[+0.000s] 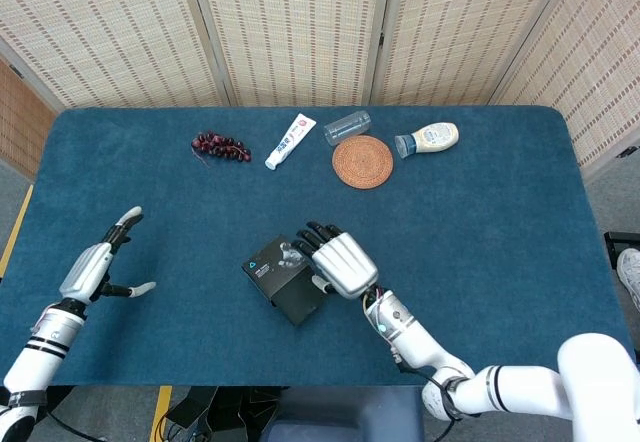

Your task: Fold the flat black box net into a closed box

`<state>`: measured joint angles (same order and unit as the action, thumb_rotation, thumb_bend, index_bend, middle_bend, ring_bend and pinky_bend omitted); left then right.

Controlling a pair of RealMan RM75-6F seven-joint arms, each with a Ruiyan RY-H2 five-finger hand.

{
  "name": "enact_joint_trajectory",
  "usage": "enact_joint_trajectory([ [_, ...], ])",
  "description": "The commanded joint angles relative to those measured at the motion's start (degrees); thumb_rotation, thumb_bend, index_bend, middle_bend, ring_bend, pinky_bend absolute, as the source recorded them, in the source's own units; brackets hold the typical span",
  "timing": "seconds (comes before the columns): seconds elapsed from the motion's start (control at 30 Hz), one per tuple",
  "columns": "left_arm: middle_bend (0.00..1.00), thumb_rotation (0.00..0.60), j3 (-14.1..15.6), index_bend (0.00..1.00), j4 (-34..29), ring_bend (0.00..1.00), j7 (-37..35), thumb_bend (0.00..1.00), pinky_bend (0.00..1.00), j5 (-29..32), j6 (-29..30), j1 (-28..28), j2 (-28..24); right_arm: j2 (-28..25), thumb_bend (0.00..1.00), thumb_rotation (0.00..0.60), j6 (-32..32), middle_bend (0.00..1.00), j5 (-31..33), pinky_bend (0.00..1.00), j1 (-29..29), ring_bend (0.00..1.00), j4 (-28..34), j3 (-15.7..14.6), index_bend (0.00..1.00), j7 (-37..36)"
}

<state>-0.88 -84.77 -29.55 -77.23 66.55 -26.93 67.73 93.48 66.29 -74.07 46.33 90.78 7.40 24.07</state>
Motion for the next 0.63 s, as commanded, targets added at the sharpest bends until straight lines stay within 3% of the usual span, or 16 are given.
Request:
enact_joint_trajectory([
  [0.03,0.0,0.6,-1.0,0.0,-2.8,0.0,7.7,0.14,0.19,3.3,4.8,3.8,-1.5,-7.5,0.24,0.6,6.5,0.24,-3.4,0.3,-6.4,0.18,5.8,-2.4,0.24,-4.2],
  [0.3,0.0,0.6,-0.5,0.0,-7.0,0.0,22.9,0.14,0.19,7.0,12.3,9.9,-2.9,-18.4,0.27,0.6,17.7,0.29,-7.1,0.3,-19.0,0.19,6.2,-9.1,0.24,-9.8],
  [0.63,0.0,0.6,1.8,0.02,-7.1,0.0,32.7,0.14,0.19,-0.4,24.7,17.2,1.0,-25.0,0.28,0.6,26.0,0.29,-8.6,0.3,-31.8,0.19,4.2,-13.8,0.24,-20.4],
])
